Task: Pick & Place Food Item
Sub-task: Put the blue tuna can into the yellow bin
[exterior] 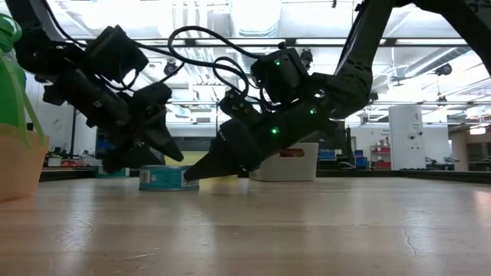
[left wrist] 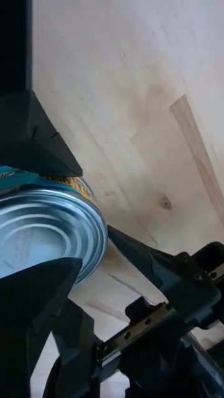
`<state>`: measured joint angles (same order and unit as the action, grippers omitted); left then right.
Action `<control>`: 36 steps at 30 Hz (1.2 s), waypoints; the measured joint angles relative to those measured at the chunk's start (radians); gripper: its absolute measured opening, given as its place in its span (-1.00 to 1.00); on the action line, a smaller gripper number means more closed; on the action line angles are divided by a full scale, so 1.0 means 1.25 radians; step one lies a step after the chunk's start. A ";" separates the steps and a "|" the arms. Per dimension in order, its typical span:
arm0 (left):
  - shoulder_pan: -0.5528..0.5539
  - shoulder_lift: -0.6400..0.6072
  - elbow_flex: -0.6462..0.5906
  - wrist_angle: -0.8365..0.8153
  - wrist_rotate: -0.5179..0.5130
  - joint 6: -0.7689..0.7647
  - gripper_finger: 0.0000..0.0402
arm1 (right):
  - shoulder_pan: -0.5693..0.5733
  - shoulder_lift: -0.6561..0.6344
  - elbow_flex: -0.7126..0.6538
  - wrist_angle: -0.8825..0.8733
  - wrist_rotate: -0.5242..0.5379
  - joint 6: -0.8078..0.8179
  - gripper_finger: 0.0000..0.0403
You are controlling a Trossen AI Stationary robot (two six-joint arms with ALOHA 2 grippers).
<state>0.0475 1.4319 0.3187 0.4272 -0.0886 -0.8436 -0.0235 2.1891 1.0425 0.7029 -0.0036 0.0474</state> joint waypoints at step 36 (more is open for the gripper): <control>0.001 -0.003 0.064 0.137 0.015 -0.041 0.13 | -0.001 0.002 0.037 -0.025 0.092 0.002 0.52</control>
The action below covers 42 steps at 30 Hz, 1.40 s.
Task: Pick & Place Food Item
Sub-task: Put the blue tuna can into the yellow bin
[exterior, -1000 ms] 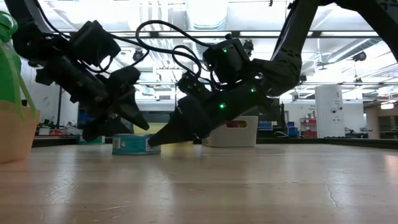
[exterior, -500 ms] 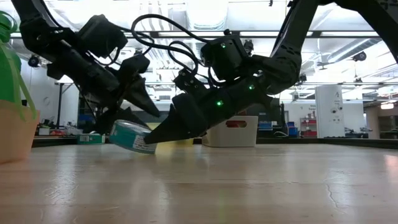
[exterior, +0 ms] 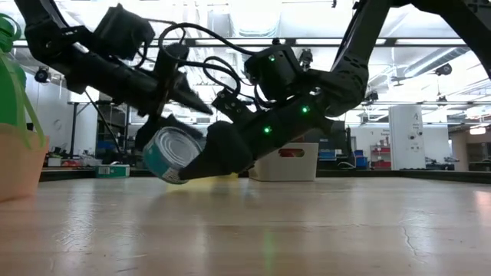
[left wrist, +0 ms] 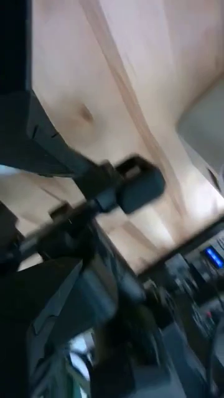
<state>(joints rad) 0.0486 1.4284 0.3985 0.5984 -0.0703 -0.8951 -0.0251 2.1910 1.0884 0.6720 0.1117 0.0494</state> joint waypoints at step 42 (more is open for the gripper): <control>-0.001 -0.048 -0.005 -0.027 0.017 0.007 0.12 | -0.009 -0.008 0.080 -0.075 -0.004 0.039 0.52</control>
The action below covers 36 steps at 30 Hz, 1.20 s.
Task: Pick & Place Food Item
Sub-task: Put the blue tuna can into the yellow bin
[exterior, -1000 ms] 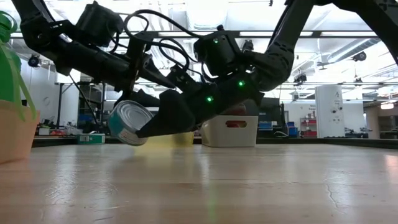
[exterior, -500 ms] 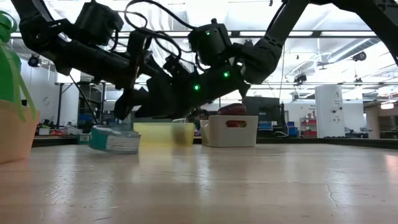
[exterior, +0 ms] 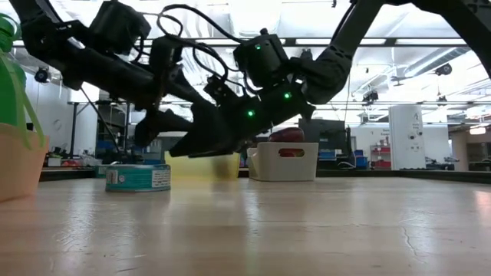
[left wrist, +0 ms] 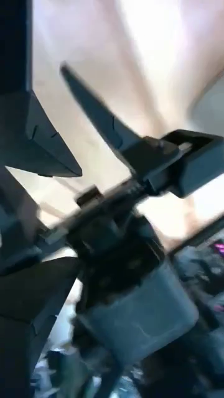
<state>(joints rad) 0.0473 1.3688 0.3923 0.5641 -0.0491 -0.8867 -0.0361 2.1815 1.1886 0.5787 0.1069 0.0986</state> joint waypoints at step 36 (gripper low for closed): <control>-0.001 -0.246 -0.111 -0.458 0.157 -0.216 0.13 | 0.067 0.049 0.001 0.000 -0.044 0.010 0.52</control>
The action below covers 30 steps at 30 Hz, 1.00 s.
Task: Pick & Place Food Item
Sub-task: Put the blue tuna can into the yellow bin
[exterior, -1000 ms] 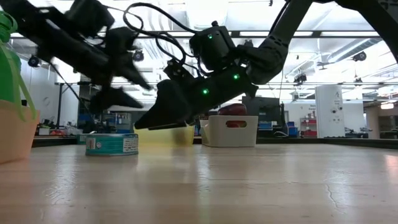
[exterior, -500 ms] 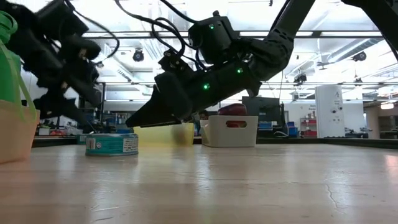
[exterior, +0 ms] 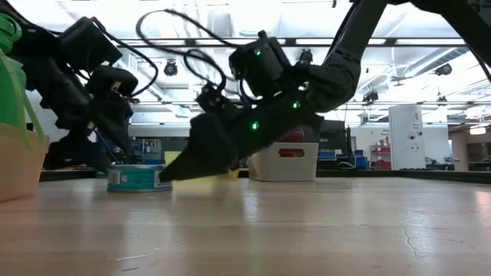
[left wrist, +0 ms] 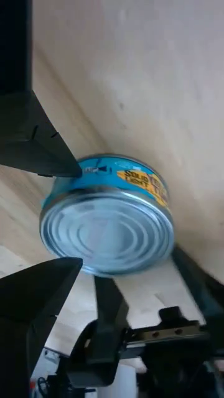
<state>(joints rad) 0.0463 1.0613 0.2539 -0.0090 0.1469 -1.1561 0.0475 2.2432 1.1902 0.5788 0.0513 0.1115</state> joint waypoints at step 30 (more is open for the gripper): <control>0.000 0.121 0.028 0.055 0.059 0.006 0.13 | 0.001 -0.015 0.026 -0.016 -0.020 -0.054 0.52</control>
<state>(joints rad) 0.0463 1.2125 0.2892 0.0597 0.2206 -1.1492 0.0490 2.2247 1.2231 0.5590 0.0258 0.0444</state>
